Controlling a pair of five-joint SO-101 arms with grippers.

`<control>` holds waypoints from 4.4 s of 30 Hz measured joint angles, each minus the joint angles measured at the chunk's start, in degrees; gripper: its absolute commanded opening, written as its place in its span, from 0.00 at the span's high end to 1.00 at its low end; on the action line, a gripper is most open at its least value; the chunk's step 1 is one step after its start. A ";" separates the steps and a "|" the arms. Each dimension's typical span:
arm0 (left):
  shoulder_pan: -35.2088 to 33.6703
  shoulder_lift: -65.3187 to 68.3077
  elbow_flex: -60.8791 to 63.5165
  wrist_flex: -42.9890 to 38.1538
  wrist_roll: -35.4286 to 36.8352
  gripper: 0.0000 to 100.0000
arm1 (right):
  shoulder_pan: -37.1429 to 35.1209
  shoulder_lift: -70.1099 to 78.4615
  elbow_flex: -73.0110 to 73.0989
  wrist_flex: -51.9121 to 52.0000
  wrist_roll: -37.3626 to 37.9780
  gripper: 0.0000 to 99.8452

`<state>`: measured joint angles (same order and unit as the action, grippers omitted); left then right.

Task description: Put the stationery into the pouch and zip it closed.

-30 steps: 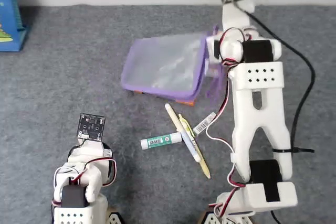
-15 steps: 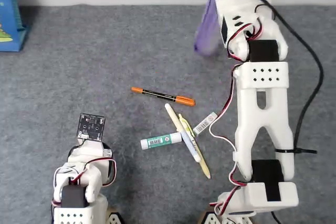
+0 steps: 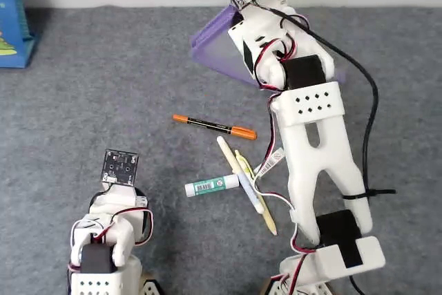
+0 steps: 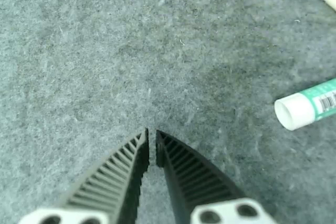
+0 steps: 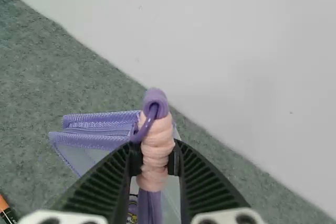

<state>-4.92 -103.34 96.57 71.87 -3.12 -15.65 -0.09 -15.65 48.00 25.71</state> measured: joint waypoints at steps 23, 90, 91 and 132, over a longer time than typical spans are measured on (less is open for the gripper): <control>0.00 0.00 0.00 0.00 0.00 0.97 | 14.59 -1.32 -5.89 -11.69 16.26 0.99; 0.00 0.00 0.00 0.00 0.26 0.97 | 0.79 -56.18 48.79 36.57 -5.98 0.99; 0.00 0.00 0.00 0.00 0.26 0.97 | 0.79 -57.67 50.11 35.60 -5.98 0.99; 34.90 -0.09 -24.44 -1.67 18.20 0.67 | -14.42 -85.54 65.05 30.68 -18.90 0.99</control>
<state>29.98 -103.43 72.13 70.20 15.08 -30.07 -85.63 49.41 78.68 6.81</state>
